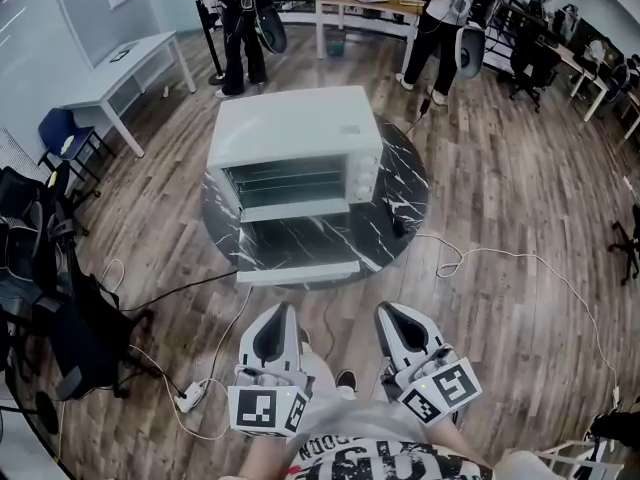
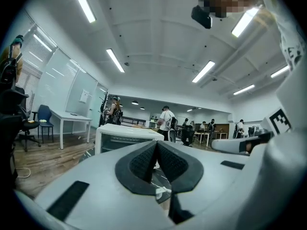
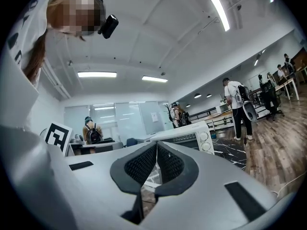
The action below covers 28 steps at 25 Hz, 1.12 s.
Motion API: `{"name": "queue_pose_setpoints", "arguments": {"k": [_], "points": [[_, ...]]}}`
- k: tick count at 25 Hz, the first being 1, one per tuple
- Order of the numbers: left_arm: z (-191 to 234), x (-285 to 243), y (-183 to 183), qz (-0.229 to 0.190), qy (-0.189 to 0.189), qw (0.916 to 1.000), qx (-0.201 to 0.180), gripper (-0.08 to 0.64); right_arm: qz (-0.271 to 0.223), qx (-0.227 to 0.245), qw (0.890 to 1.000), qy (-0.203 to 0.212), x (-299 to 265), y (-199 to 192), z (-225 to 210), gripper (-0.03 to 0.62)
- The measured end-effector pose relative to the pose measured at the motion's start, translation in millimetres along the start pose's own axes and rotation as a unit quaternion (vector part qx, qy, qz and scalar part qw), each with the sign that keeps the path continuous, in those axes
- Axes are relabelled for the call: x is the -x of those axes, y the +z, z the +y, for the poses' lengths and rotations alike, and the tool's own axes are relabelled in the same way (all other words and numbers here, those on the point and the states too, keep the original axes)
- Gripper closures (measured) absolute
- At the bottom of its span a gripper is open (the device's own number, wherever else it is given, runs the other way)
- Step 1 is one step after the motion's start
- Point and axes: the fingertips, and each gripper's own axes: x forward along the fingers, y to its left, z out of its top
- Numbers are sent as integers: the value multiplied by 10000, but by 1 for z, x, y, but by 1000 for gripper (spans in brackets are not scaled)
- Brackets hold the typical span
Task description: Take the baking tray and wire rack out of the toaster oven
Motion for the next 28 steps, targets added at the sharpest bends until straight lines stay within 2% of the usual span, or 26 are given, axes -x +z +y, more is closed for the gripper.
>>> {"name": "queue_pose_setpoints", "arguments": {"k": [10,21,28], "points": [[46,-77,3,119,-120,9996,228,558,174,-166,9996,-157,-72,-6,-29,589],[117,-165,23,336,-574,9969,427,558,50,-282,9980,-557,-188,15,-51,589],[155,-199,16,489,-831,9935,612,558,-18,-387,9953,-887,-230,10,-59,589]]}}
